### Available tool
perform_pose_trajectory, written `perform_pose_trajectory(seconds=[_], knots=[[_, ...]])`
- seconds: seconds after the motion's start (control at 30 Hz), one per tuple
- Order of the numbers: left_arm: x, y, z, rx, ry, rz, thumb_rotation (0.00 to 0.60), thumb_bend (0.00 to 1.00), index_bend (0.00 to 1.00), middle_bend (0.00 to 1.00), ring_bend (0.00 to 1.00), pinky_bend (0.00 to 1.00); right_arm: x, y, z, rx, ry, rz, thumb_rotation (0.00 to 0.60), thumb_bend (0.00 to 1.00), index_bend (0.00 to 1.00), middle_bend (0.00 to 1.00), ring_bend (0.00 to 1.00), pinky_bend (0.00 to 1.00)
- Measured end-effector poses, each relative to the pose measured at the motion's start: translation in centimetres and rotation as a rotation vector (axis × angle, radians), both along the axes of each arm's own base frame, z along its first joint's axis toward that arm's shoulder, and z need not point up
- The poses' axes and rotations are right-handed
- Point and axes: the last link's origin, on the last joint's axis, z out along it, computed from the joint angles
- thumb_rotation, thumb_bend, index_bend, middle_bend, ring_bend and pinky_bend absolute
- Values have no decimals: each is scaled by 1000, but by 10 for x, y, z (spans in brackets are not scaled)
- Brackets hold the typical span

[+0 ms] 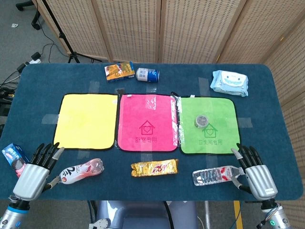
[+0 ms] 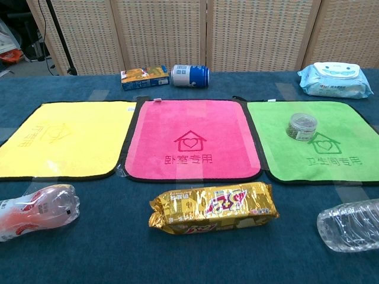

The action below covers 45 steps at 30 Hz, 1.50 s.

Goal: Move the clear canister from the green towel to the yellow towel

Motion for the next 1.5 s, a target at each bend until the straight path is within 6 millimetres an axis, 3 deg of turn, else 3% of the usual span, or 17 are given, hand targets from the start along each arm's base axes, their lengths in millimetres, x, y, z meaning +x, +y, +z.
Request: perform_pose_trajectory(seconds=[0.83,1.03,1.23,1.5], knots=[[2,-4,1,-5,-9,-14,600,108,0,0,0,0,1,0,-3,12,3,-4,600,311,33,0,0,14],[3,-3,-2,-19,-10,-15,600,109,0,0,0,0,3,-4,-6,26,-65,-36,600,311,33,0,0,14],[3,-3,-3,-22,-11,-14,600,108,0,0,0,0,11,-19,-17,121,-223,-111,600,311,33,0,0,14],[6,-3,-2,-2,-25,-39,600,109,0,0,0,0,38,-63,-25,282,-500,-256,600,311,33,0,0,14]])
